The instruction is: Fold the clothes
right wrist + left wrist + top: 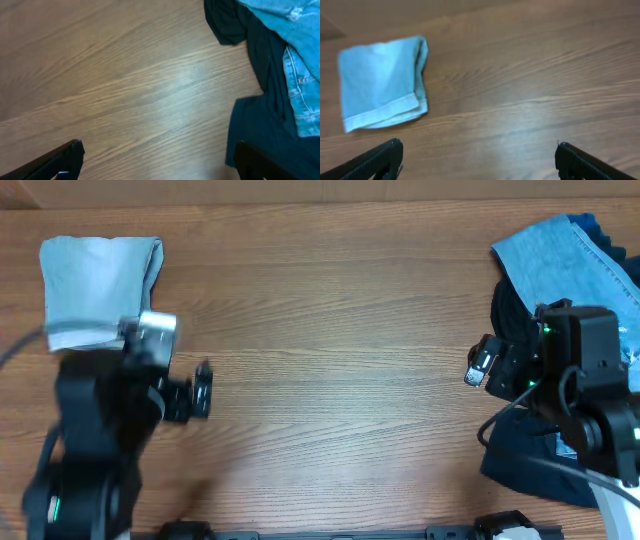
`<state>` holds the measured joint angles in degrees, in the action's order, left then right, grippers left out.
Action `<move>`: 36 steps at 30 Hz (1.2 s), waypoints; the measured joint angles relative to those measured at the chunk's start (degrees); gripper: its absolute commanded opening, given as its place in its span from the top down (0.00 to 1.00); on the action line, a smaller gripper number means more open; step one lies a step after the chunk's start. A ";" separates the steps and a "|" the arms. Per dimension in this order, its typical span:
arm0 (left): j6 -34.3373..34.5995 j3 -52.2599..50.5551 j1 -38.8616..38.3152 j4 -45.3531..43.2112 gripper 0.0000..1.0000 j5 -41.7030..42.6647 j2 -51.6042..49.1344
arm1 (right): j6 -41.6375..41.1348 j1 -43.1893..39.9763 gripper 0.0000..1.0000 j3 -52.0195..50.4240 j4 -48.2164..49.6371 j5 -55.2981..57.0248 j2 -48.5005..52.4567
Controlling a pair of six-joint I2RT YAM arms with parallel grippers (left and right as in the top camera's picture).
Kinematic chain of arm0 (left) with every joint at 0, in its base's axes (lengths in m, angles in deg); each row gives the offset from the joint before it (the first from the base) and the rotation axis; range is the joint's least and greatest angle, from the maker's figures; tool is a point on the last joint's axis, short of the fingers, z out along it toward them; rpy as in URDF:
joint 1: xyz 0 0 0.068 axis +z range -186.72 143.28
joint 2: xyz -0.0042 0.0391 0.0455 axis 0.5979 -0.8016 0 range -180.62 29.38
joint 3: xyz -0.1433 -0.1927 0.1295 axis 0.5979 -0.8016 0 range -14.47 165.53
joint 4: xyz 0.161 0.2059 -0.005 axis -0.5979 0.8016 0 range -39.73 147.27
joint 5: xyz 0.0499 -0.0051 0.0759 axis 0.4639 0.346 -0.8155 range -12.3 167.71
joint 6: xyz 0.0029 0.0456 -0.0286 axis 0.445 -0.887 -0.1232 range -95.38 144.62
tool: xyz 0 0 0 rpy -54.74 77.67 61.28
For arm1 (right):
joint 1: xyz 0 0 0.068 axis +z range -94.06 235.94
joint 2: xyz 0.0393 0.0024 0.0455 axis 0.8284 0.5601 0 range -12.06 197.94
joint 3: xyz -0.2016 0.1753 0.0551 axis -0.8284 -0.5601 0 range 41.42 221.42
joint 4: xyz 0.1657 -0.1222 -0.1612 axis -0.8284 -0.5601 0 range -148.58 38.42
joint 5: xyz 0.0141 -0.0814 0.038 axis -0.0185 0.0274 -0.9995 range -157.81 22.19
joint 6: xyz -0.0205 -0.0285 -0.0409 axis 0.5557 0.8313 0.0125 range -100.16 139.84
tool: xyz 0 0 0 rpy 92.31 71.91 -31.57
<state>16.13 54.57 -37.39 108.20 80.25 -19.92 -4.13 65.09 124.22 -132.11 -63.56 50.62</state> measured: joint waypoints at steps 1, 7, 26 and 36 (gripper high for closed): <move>0.00 0.00 -0.02 1.36 0.00 0.00 3.37 | 0.02 -0.02 0.00 0.00 -0.04 -0.04 0.76; 5.68 -2.80 0.00 3.26 0.00 0.81 17.00 | -0.02 0.00 0.00 -0.02 0.00 0.02 6.54; 19.12 -64.35 3.06 -44.30 0.00 14.86 46.90 | 0.00 0.00 0.00 -0.17 0.00 -0.04 13.16; 19.52 -65.96 3.06 -49.20 0.00 14.86 48.35 | 0.00 0.00 0.00 -0.22 0.02 -0.02 13.16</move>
<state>35.65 -11.40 -34.33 59.00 95.11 28.43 -4.13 65.09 124.01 -132.09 -63.58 63.78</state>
